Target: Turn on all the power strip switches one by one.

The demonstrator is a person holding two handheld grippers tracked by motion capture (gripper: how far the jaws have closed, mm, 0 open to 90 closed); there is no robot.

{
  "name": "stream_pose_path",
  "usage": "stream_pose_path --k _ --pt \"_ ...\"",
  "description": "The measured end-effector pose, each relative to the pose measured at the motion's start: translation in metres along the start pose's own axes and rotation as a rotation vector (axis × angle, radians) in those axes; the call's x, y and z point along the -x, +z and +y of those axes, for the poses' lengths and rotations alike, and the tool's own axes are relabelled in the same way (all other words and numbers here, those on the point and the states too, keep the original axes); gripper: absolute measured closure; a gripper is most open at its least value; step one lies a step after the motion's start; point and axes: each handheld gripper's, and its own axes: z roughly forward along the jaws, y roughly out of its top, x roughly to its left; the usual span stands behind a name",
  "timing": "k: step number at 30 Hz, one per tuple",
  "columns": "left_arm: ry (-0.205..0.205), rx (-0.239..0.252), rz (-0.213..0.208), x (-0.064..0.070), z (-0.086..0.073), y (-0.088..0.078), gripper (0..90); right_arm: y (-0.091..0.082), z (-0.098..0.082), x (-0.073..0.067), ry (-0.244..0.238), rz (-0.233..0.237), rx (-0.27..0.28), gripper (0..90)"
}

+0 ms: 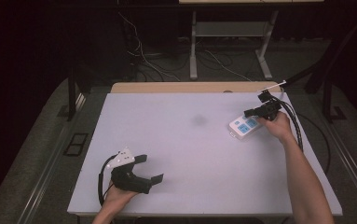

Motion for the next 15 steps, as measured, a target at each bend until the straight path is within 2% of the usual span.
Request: stream_pose_path --k 6,15 --pt "-0.01 0.004 -0.004 -0.0002 -0.0002 0.0004 0.0 -0.0009 -0.004 0.0008 0.01 0.013 0.015 90.0" --pt "-0.012 0.006 -0.005 0.0002 0.0 0.0004 0.0 -0.0013 -0.0077 -0.0014 0.011 0.005 0.025 90.0"
